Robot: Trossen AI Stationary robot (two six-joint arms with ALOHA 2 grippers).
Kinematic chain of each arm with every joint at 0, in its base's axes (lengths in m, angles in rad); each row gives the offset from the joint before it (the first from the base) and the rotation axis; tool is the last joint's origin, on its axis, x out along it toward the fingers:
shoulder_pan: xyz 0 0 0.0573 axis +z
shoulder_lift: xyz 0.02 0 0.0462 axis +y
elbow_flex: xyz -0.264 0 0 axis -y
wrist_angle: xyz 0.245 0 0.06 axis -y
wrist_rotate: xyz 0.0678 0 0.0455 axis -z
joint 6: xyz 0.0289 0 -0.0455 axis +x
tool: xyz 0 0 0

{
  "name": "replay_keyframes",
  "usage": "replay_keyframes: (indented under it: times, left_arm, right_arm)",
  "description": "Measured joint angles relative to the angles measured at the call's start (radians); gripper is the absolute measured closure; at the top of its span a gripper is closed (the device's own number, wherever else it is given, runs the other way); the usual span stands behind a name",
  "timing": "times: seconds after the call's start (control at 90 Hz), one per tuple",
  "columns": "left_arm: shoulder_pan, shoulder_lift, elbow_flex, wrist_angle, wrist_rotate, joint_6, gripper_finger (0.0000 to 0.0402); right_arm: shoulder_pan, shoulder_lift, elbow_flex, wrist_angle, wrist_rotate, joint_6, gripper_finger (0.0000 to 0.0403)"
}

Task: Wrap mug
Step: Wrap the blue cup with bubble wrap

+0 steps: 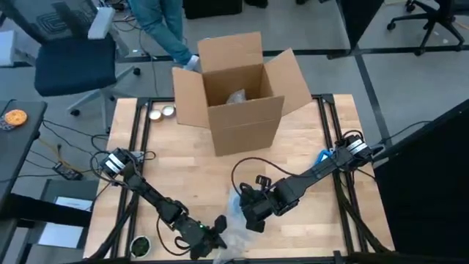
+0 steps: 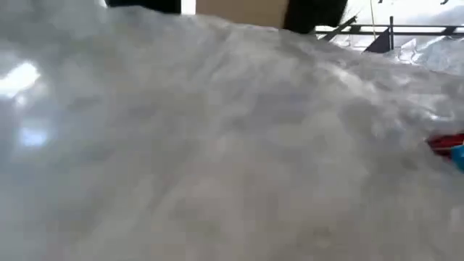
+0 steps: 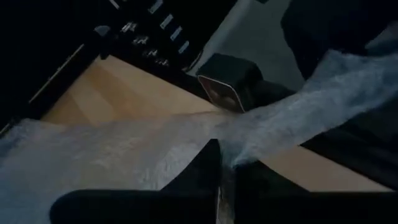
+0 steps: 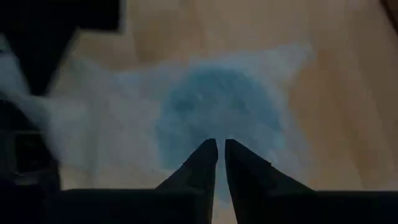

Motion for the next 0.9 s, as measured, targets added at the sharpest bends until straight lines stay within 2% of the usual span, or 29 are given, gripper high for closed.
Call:
replay_keyframes:
  times: [0.144,0.289,0.489,0.722,0.9]
  left_arm:
    - [0.023,-0.001,0.0,-0.023,-0.003,-0.053,0.0402]
    - [0.048,-0.002,0.001,-0.042,0.059,-0.105,0.0402]
    - [0.051,-0.019,0.001,-0.129,0.075,-0.113,0.0402]
    - [0.053,-0.14,0.001,-0.225,0.079,-0.094,0.0402]
    - [0.081,-0.219,0.001,-0.272,0.145,-0.099,0.0402]
  right_arm:
    - [-0.011,0.003,-0.024,0.052,-0.007,-0.02,0.0402]
    - [-0.025,0.004,-0.05,0.084,-0.017,-0.024,0.0402]
    - [-0.042,0.004,-0.096,0.117,-0.038,-0.037,0.0403]
    - [-0.056,0.004,-0.145,0.114,-0.086,-0.007,0.0403]
    - [-0.056,0.004,-0.152,0.134,-0.117,-0.002,0.0403]
